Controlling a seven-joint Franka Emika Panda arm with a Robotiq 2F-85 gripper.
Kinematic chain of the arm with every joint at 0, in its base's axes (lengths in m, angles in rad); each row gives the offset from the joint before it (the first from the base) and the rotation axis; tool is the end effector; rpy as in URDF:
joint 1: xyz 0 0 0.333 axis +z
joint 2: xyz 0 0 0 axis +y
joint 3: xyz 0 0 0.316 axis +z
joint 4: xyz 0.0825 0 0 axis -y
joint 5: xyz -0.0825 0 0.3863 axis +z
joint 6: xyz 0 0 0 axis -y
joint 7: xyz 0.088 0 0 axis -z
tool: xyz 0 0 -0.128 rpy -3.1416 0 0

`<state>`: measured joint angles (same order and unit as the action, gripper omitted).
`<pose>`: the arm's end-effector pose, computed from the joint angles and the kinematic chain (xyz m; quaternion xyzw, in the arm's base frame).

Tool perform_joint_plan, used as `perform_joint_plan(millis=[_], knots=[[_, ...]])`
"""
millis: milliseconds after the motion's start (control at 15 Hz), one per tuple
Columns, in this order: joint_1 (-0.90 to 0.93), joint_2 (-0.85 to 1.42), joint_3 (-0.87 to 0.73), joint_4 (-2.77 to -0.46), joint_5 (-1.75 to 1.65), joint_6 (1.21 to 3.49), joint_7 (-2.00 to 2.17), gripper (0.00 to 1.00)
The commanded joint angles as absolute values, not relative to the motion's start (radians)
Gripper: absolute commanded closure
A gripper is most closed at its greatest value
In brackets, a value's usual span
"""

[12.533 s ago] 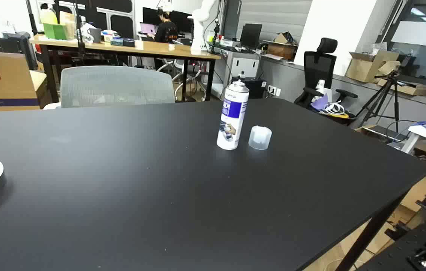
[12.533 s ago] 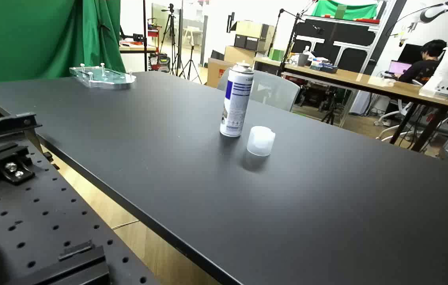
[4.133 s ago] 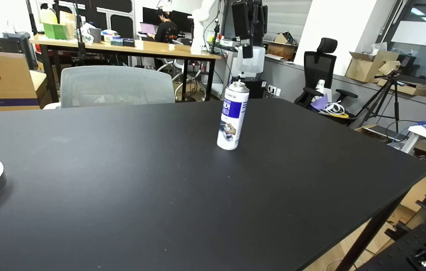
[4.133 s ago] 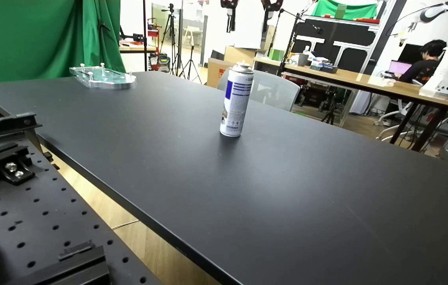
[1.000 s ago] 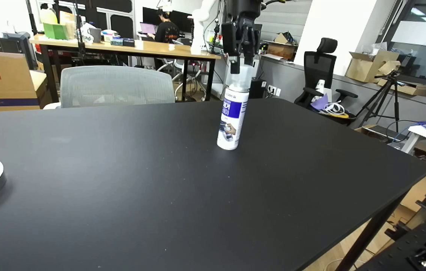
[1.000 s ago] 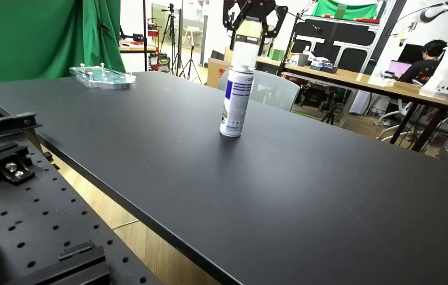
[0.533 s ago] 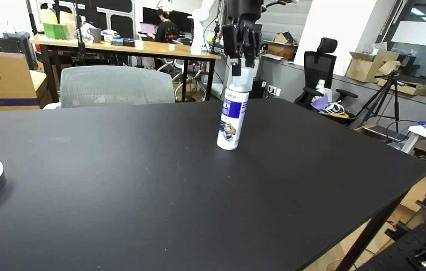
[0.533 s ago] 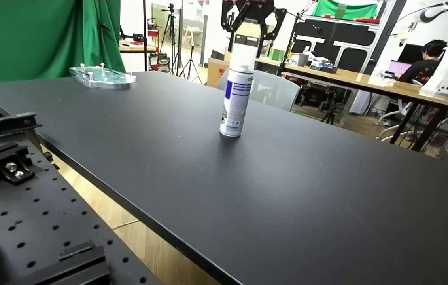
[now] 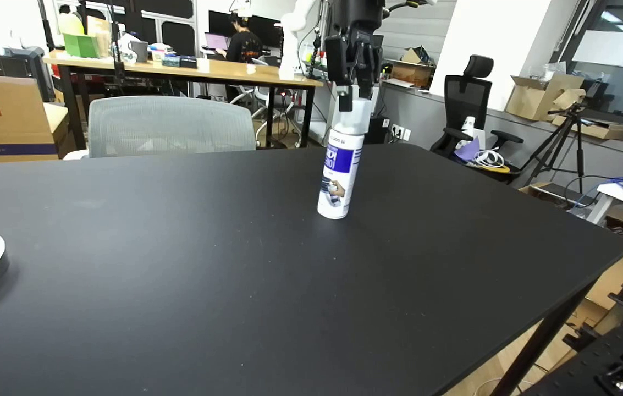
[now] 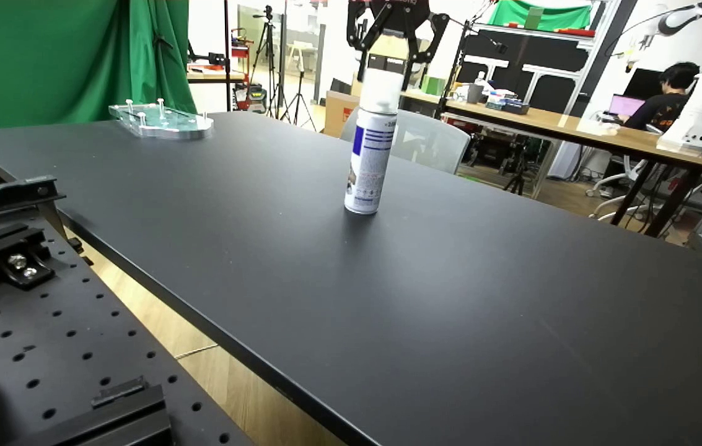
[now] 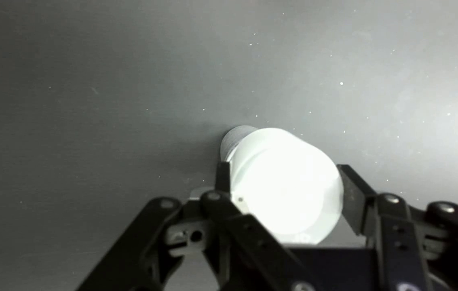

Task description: Pick the lid on the table and place it on the bottle

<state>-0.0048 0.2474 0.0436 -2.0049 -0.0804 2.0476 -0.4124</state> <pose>0.5695 0.0158 0.2969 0.9641 0.2437 -0.1054 0.0089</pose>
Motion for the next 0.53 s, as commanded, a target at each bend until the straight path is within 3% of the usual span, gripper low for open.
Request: perform_joint_plan(millis=[0, 67, 133, 333, 467], knots=[[-0.002, 0.263, 0.044, -1.975, -0.09, 2.026, -0.384, 0.6], [-0.002, 0.265, 0.044, -1.974, -0.089, 2.026, -0.384, 0.6], [-0.003, 0.265, 0.045, -1.972, -0.087, 2.023, -0.386, 0.1], [-0.003, 0.266, 0.045, -1.973, -0.085, 2.023, -0.387, 0.01], [-0.004, 0.267, 0.045, -1.973, -0.085, 2.023, -0.387, 0.0]])
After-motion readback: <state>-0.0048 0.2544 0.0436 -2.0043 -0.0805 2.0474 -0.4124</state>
